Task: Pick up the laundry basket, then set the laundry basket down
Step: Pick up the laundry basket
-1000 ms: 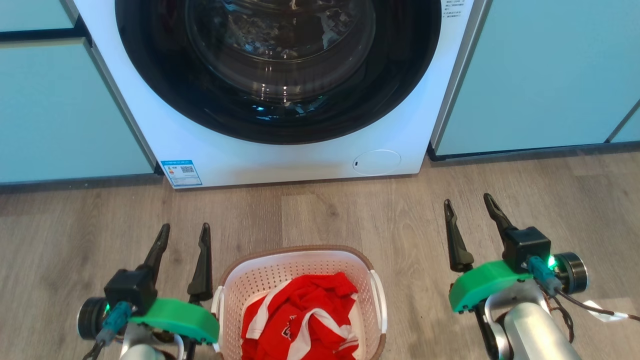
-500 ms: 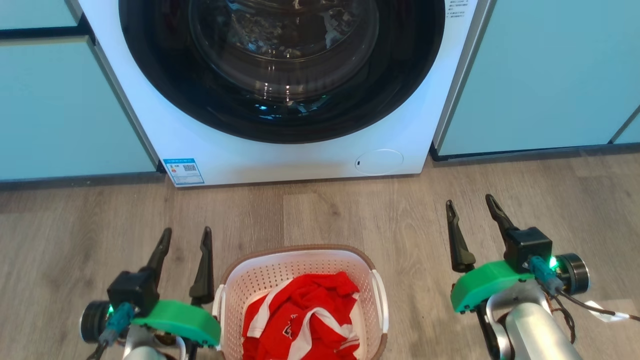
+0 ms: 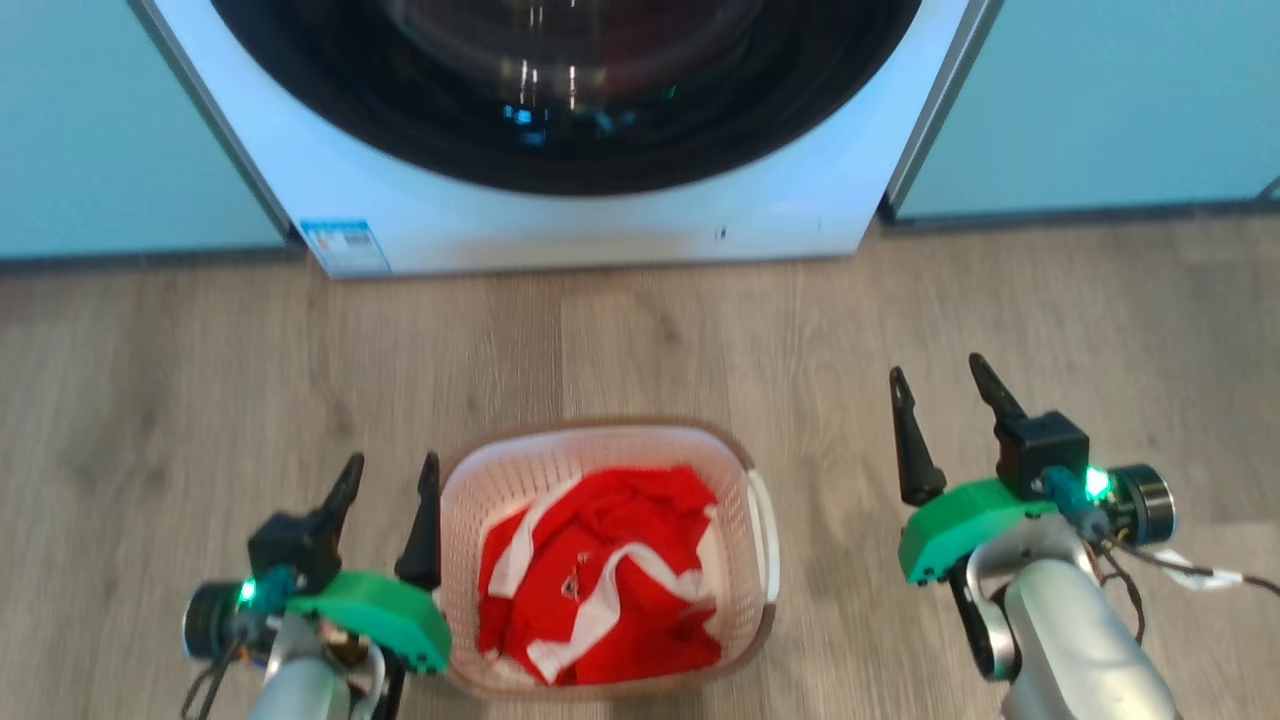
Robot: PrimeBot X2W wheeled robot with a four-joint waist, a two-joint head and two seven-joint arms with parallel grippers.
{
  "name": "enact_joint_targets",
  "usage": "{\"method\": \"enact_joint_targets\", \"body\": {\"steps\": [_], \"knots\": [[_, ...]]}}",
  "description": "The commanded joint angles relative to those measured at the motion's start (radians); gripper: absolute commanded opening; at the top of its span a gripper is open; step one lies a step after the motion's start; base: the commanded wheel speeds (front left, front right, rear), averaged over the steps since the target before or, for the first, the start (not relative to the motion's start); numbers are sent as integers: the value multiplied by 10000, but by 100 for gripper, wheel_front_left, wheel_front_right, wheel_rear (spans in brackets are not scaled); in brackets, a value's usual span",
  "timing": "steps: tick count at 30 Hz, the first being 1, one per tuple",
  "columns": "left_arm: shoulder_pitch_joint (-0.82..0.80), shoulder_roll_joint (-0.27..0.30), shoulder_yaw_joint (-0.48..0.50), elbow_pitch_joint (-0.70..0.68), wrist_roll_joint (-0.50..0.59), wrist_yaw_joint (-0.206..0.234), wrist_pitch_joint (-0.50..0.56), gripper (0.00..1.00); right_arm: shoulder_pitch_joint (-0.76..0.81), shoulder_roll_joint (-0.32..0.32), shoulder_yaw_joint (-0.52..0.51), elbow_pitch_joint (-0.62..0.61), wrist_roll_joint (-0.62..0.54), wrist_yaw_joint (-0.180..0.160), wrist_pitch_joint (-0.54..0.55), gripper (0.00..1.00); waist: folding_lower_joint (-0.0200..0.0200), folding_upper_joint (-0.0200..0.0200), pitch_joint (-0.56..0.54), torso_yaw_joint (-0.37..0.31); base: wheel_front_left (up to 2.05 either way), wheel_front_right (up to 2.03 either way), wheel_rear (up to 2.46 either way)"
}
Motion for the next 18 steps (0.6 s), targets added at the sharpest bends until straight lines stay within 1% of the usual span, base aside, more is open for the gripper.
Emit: {"method": "enact_joint_targets", "body": {"steps": [1,4,7,12,18], "knots": [[-508,-12,354,-161,91,-18,-65,100,-372,-74,223,-194,-27,69,-120,100,-1,0,592,78,0,0,0],[-1018,-12,398,464,218,-123,-65,100,-711,-74,209,260,59,69,-62,100,-1,0,1259,158,0,0,0],[-1699,16,489,1304,385,-259,-65,100,-1183,-74,367,985,-28,69,304,100,-1,0,1980,211,0,0,0],[-2463,92,470,2557,502,-373,-65,100,-1757,-74,648,1704,182,69,610,100,-1,0,2736,279,0,0,0],[-3417,407,202,4468,600,-462,-65,100,-2367,-74,1325,2541,938,69,973,100,-1,0,3437,239,0,0,0]]}}
